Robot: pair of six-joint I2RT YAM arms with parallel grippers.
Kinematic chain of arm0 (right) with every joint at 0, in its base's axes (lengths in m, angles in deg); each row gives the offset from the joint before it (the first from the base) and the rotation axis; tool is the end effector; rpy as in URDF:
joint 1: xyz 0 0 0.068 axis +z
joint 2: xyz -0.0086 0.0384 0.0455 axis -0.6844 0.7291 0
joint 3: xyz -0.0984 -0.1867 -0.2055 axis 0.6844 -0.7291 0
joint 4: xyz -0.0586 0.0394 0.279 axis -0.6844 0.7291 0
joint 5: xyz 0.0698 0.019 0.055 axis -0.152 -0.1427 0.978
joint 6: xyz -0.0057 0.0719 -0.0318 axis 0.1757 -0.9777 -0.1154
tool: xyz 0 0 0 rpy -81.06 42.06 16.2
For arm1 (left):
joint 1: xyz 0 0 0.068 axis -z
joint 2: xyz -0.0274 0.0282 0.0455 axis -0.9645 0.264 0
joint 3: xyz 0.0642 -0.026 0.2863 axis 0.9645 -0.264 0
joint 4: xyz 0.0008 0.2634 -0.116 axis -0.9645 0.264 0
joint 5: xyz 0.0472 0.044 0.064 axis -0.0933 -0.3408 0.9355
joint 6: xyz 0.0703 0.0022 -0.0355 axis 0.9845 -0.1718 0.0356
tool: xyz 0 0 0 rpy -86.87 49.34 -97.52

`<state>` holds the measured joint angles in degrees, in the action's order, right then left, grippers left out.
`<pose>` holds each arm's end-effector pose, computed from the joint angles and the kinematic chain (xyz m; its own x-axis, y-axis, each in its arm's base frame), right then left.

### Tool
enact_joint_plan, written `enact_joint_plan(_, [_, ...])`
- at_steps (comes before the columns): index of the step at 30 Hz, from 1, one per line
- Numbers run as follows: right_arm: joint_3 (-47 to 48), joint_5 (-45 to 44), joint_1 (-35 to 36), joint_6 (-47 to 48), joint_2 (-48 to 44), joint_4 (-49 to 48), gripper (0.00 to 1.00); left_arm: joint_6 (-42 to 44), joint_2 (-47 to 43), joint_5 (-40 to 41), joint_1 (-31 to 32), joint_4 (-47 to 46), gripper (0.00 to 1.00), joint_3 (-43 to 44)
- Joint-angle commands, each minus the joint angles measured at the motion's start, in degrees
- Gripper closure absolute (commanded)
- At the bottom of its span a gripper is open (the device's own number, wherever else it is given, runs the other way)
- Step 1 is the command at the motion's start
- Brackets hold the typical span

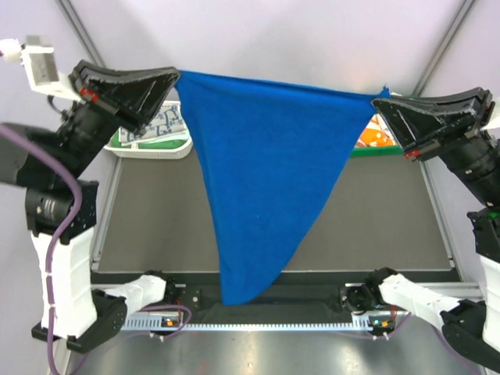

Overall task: Fold and stack the towels
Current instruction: Flatten out the crumpled towel

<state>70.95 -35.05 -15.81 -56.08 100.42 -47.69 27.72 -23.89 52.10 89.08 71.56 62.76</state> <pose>0.0738 0.0659 0.6665 0.1989 0.4368 -0.8773 -0.8133 0.5730 0.1009 0.1206 -0.0681 0.6957 0.1256 -0.5148 -0.8481 0.8364 0.5146 -0.1885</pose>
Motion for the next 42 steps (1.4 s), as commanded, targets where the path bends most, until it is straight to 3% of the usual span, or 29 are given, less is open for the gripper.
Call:
enact_joint_plan(1, [2.7,-10.9,-1.1,3.71,1.15,-1.06,1.0,1.94,3.27,12.69,-1.74,-3.64,1.0,0.67])
enact_joint_plan(11, [0.41,-16.36,-3.46,8.29,23.09,-9.32,1.0,5.37,19.17,18.67,-5.07,-8.48,1.0,-4.7])
enact_joint_plan(16, [3.4,-14.78,-4.7,8.63,28.75,-11.0,1.0,2.65,26.21,13.33,-10.08,-10.59,1.0,-3.73])
enact_joint_plan(23, [0.95,-11.79,-4.61,7.41,20.96,-10.82,1.0,3.53,18.75,8.58,-10.09,-10.16,1.0,-5.4])
enact_joint_plan(33, [-4.15,-5.11,-4.53,2.75,4.33,-7.22,1.0,1.07,-0.74,2.85,-10.09,-5.68,1.0,-8.48])
enact_joint_plan(42, [3.39,-3.88,-4.61,0.81,-3.32,-2.21,1.0,-1.04,-2.18,2.85,-10.09,-1.37,1.0,2.32])
